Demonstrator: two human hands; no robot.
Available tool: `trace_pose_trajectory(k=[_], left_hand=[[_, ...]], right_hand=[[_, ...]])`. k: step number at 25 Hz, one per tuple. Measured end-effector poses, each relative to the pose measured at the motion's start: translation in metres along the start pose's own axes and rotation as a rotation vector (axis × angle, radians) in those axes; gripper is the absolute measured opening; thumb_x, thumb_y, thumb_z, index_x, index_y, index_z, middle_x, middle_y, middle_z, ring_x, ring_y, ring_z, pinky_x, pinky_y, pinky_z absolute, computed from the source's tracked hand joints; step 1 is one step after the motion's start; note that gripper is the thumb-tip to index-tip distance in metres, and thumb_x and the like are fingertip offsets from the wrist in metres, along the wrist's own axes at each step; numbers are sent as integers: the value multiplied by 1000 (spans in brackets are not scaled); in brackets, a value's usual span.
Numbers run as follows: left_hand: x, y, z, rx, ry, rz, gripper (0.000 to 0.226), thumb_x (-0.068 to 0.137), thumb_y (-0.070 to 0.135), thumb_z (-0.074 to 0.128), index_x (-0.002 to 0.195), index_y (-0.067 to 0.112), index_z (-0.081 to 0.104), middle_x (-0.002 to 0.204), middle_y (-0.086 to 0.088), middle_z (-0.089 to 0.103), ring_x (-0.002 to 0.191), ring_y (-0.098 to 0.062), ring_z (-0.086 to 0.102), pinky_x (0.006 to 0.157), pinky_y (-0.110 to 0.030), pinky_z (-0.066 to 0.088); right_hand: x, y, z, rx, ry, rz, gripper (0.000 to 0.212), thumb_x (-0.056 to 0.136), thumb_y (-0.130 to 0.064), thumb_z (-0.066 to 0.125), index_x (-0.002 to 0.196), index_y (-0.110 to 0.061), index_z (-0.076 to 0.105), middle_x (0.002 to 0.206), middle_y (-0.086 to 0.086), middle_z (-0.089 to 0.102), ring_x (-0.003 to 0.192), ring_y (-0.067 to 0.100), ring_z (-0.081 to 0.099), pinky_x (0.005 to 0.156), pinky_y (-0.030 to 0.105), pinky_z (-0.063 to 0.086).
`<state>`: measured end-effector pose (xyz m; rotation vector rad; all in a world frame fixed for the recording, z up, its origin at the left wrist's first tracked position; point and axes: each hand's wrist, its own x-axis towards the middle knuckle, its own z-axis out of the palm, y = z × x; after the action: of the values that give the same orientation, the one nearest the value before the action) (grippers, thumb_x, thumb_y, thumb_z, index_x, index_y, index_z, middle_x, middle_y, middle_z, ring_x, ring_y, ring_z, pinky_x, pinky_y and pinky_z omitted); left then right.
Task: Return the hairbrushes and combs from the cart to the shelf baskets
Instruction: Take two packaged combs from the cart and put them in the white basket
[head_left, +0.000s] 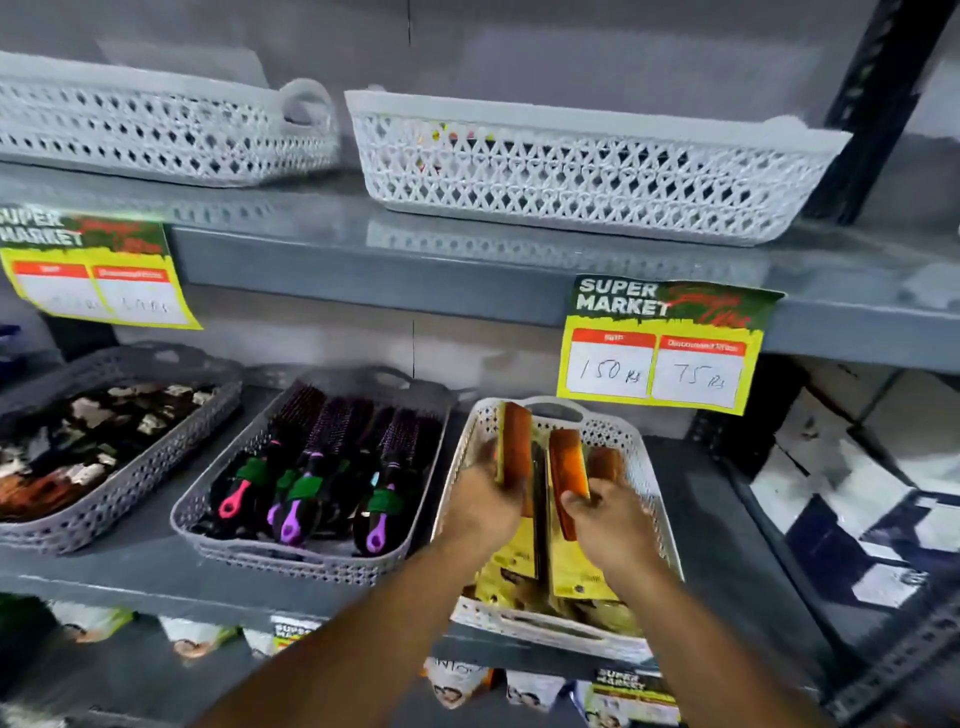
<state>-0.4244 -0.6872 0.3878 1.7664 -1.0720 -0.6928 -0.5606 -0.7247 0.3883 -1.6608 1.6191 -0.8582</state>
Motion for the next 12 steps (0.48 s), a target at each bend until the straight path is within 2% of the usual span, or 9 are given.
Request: trace_pose_trajectory(k=[2, 4, 6, 8, 10, 12], left_hand=[[9, 0, 7, 102, -23, 60, 38, 85, 27, 61, 121, 15, 63, 126, -13, 66, 107, -35, 66, 84, -42, 55], [11, -3, 10, 167, -39, 48, 45, 82, 35, 58, 125, 20, 59, 123, -9, 68, 103, -32, 67, 85, -42, 55], [11, -7, 13, 231, -56, -3, 48, 80, 38, 58, 123, 17, 59, 114, -11, 71, 98, -32, 69, 84, -42, 56], [11, -12, 15, 350, -84, -69, 41, 84, 37, 59, 116, 10, 62, 110, -15, 71, 97, -34, 68, 81, -39, 57], [13, -16, 15, 428, -109, -109, 39, 88, 37, 59, 111, 6, 62, 116, -18, 67, 100, -35, 67, 80, -35, 55], [16, -20, 14, 443, -115, -117, 39, 88, 36, 58, 113, 6, 61, 124, -19, 61, 101, -35, 65, 84, -37, 55]], right_hand=[[8, 3, 10, -61, 6, 4, 27, 85, -33, 62, 101, -13, 65, 72, 1, 64, 65, 21, 59, 61, 29, 46], [12, 6, 20, -105, -3, -17, 28, 86, -32, 59, 107, -13, 62, 79, 4, 67, 73, 25, 62, 61, 28, 43], [15, 8, 29, -158, -23, -30, 26, 88, -32, 57, 104, -12, 62, 89, 11, 70, 83, 30, 65, 66, 29, 46], [16, 9, 34, -259, -30, -23, 25, 88, -35, 53, 97, -13, 62, 91, 12, 70, 84, 31, 66, 63, 29, 46], [16, 9, 35, -400, -22, -36, 26, 87, -37, 51, 91, -14, 62, 90, 11, 69, 82, 31, 66, 60, 29, 45], [15, 7, 36, -524, -13, -63, 25, 86, -36, 51, 90, -15, 64, 93, 9, 69, 85, 30, 66, 61, 30, 43]])
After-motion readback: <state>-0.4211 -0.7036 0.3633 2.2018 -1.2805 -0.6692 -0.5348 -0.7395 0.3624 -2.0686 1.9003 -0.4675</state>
